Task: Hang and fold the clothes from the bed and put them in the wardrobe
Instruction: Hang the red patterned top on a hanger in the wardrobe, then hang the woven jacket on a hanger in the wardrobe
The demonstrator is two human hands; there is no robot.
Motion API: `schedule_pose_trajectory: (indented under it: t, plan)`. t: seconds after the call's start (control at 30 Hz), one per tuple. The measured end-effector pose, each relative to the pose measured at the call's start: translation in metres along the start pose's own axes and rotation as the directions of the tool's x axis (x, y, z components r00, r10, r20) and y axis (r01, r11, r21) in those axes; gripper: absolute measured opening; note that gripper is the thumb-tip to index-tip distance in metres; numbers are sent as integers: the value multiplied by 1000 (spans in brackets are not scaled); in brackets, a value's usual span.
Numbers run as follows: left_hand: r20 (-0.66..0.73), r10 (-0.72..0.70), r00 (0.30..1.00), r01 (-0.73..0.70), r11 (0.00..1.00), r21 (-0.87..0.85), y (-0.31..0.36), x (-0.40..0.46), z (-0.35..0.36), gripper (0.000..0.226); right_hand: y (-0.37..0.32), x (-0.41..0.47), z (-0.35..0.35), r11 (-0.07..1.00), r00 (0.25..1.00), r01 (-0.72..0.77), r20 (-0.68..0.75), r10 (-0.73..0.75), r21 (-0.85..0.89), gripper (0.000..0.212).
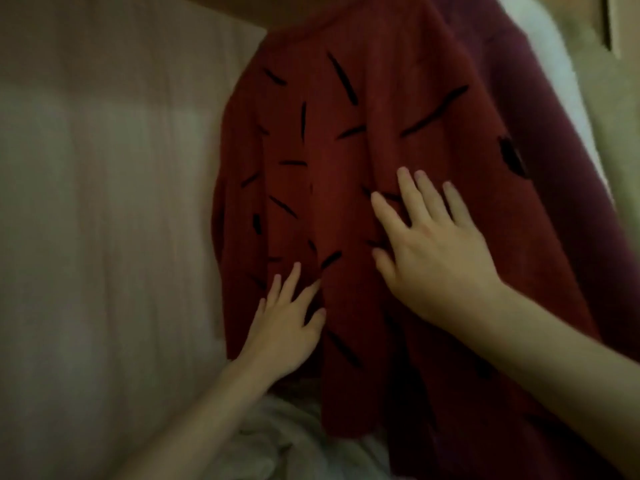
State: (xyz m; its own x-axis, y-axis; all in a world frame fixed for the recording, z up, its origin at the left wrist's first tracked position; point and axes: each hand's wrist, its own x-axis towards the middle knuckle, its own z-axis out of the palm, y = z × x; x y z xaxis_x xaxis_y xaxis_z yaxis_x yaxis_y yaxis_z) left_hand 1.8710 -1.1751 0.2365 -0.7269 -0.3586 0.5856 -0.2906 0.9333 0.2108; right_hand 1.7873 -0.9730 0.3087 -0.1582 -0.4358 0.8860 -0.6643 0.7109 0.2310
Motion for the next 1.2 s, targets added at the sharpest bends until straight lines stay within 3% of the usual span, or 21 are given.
schedule_pose_trajectory:
  t: [0.1, 0.2, 0.47, 0.63, 0.77, 0.93, 1.2]
  plan:
    - [-38, 41, 998, -38, 996, 74, 14, -59, 19, 68, -27, -71, 7, 999, 993, 17, 120, -23, 51, 73]
    - [41, 78, 996, -80, 996, 50, 33, -118, 38, 70, -49, -149, 10, 984, 955, -34, 295, -19, 172, 71]
    - [200, 287, 937, -262, 955, -143, 85, -223, 104, 67, -48, -320, -38, 862, 806, -386, 575, 141, 330, 74]
    - [220, 416, 882, -387, 907, -164, 159, -275, 140, 66, 1, -407, -87, 836, 701, -536, 614, 363, 117, 70]
    - [250, 550, 797, -510, 834, -211, 211, -311, 165, 65, 27, -459, -127, 794, 581, -592, 611, 538, -136, 68]
    - [277, 678, 681, -611, 734, -297, 283, -345, 184, 63, 60, -512, -179, 682, 441, -622, 549, 710, -384, 71]
    - [182, 868, 461, -689, 480, -543, 444, -425, 172, 67, 126, -591, -301, 440, 240, -642, 379, 893, -628, 77]
